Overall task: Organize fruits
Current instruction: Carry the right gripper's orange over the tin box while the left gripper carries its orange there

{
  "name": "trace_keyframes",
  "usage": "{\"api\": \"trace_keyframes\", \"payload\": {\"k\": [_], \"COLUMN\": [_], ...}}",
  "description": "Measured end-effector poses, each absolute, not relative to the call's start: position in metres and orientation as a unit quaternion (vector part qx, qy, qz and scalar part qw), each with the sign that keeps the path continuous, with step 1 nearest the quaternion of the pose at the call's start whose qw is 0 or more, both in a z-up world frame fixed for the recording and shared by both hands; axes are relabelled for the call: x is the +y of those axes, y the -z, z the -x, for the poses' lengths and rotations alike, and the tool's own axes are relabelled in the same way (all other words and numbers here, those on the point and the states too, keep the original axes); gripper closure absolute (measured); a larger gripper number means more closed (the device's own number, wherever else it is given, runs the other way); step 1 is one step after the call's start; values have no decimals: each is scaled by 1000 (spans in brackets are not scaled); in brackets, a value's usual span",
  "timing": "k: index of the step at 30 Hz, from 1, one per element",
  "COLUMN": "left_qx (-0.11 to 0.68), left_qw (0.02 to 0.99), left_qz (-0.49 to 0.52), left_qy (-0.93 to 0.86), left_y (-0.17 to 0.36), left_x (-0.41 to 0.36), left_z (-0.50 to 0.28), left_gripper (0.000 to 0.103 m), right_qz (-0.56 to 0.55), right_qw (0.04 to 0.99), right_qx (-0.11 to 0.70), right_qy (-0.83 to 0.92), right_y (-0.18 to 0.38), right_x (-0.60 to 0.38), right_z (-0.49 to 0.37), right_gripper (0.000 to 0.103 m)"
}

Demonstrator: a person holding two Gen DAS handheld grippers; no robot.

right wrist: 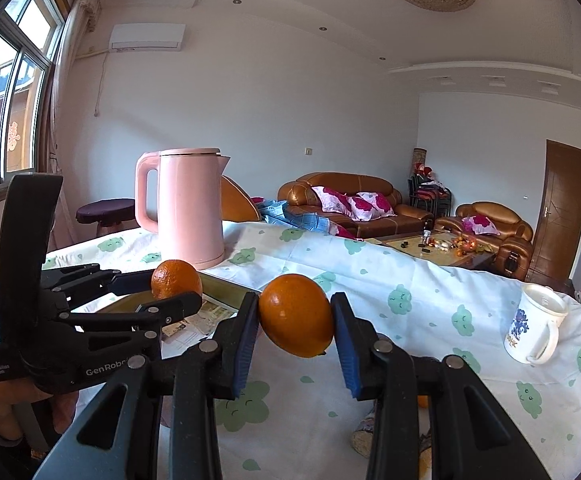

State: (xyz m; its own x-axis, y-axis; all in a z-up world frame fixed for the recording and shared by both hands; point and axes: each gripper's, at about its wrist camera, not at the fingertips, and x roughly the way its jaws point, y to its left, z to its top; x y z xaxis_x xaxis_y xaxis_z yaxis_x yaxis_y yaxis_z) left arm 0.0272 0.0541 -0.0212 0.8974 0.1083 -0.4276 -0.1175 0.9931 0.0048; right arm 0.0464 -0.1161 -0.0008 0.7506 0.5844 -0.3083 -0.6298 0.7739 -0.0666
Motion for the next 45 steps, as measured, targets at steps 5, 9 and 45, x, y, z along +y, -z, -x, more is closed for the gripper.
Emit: {"api": "trace_keyframes", "payload": {"k": [5,9,45], "left_qx": [231,237,275], "left_qw": [970,968,953], "left_qz": [16,21,49], "left_qy": [-74,-83,-118], "left_y": [23,26,43], "left_x": [68,77,129], "left_z": [-31,-33,-40], "left_gripper": [54,54,54], "right_qz": [85,91,130], "right_qw": [925,919,877], "right_qx": [143,149,222], "right_qy": [-342,-354,-406], "right_y": [-2,-2,35], "right_x": [-100,-86,3], "right_z": [-53,-57,-82], "right_gripper": [64,64,64]}}
